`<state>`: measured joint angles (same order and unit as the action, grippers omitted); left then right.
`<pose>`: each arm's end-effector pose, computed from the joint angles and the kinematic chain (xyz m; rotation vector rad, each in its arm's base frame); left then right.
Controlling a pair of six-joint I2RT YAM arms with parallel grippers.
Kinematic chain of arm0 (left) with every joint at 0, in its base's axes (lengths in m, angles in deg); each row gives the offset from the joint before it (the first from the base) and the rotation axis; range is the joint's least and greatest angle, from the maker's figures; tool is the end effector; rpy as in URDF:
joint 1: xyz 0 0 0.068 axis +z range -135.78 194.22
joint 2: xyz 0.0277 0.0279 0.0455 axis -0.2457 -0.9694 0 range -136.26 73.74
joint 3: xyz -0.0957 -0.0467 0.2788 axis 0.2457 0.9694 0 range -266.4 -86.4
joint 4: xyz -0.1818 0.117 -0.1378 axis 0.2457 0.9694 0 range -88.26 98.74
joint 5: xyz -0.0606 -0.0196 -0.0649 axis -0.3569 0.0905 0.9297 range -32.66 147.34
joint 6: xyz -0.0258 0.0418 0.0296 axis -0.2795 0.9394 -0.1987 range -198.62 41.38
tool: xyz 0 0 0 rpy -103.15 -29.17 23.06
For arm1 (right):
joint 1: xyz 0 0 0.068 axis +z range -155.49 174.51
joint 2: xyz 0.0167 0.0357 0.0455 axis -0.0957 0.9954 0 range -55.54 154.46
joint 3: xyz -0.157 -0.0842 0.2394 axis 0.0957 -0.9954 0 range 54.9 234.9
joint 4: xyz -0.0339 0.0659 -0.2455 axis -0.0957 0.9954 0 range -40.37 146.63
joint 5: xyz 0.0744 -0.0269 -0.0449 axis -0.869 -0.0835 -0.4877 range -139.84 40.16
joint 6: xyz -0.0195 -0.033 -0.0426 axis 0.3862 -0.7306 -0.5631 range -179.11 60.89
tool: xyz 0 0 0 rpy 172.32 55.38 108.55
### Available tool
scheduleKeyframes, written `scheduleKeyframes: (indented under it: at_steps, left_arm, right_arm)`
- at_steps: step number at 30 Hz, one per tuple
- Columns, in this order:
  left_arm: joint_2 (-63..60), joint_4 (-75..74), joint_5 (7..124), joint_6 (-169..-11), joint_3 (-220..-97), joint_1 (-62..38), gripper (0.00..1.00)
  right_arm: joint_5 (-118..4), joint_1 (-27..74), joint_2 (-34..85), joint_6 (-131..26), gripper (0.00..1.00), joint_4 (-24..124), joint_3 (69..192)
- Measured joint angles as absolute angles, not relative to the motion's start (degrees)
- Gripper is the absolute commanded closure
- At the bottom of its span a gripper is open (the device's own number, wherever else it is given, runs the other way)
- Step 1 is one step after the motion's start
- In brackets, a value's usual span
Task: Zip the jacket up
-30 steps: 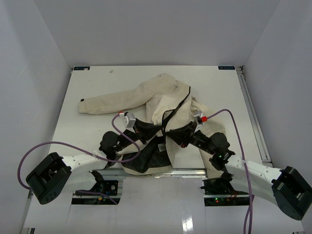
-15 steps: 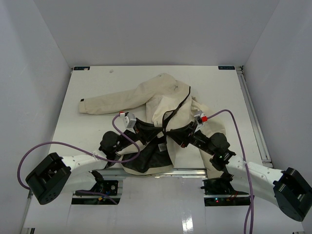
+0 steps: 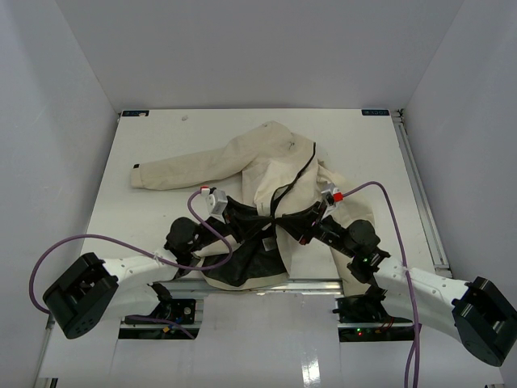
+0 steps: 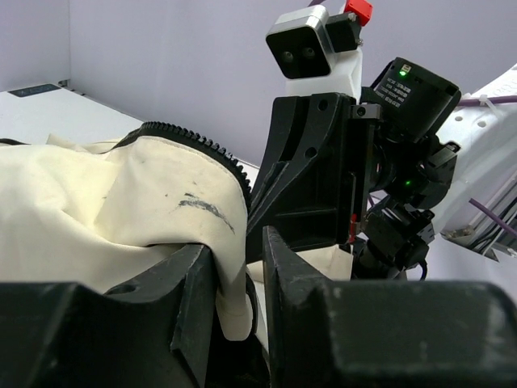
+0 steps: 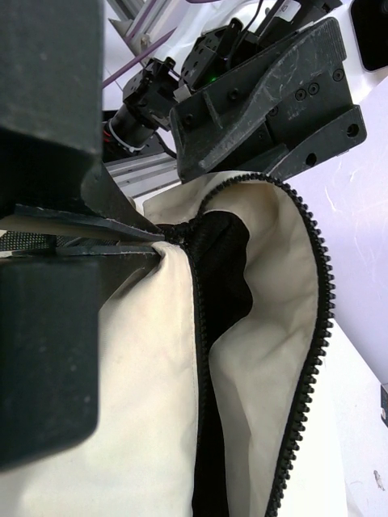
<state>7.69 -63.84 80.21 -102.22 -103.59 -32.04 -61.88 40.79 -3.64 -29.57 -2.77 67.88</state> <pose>0.1349 -0.1639 0.2700 0.6341 1.2692 -1.2809 0.1151 0.1328 0.2647 -0.4006 1.3983 1.2432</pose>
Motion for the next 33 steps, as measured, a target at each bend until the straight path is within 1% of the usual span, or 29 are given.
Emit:
scheduleKeyframes:
  at_steps: [4, 6, 9, 11, 13, 19, 21, 22, 23, 24, 26, 28, 31, 33]
  left_arm:
    - [7.37, -63.79, 81.19, -102.16, -103.60, -32.03, 0.80]
    - [7.35, -63.74, 81.56, -102.17, -103.67, -32.03, 0.81]
    - [7.35, -63.54, 81.97, -102.13, -103.72, -32.04, 0.88]
    - [7.35, -63.28, 82.07, -102.05, -103.75, -32.04, 0.95]
    - [7.35, -62.97, 82.18, -102.02, -103.85, -32.04, 1.00]
    - [7.32, -60.57, 82.15, -102.12, -105.12, -32.04, 1.00]
    - [7.33, -60.17, 81.97, -102.31, -105.23, -32.04, 0.97]
    - [7.34, -60.08, 81.86, -102.44, -105.23, -32.04, 0.92]
    - [7.35, -59.96, 81.77, -102.56, -105.23, -32.04, 0.82]
    - [7.37, -59.80, 81.71, -102.66, -105.23, -32.04, 0.75]
    - [7.51, -59.36, 81.70, -102.70, -105.25, -32.04, 0.62]
    - [7.73, -58.96, 81.75, -102.75, -105.25, -32.04, 0.52]
    - [8.35, -58.23, 82.20, -102.84, -105.25, -32.04, 0.45]
    - [8.97, -58.03, 82.62, -102.84, -105.25, -32.04, 0.44]
  right_arm:
    - [-61.72, 40.84, -4.22, -29.57, 0.92, -2.28, 67.88]
    - [-61.72, 40.84, -4.73, -29.57, 0.92, -1.66, 67.88]
    - [-61.75, 40.84, -5.42, -29.55, 0.92, -0.90, 67.88]
    - [-61.77, 40.84, -5.81, -29.55, 0.92, -0.41, 67.88]
    - [-61.93, 40.85, -6.11, -29.57, 0.92, -0.16, 67.84]
    - [-63.51, 40.83, -7.04, -30.42, 0.92, -0.26, 67.11]
    - [-64.08, 40.81, -7.27, -30.91, 0.92, -0.25, 67.07]
    - [-64.40, 40.81, -7.28, -31.09, 0.92, -0.23, 67.07]
    - [-64.69, 40.81, -7.29, -31.23, 0.92, -0.21, 67.07]
    - [-64.91, 40.81, -7.27, -31.31, 0.92, -0.21, 67.07]
    - [-65.04, 40.81, -7.29, -31.41, 0.92, -0.22, 67.06]
    - [-65.03, 40.81, -7.34, -31.42, 0.92, -0.23, 67.05]
    - [-64.85, 40.81, -7.90, -31.39, 0.92, -0.22, 67.00]
    - [-64.71, 40.81, -8.78, -31.37, 0.92, -0.32, 66.90]
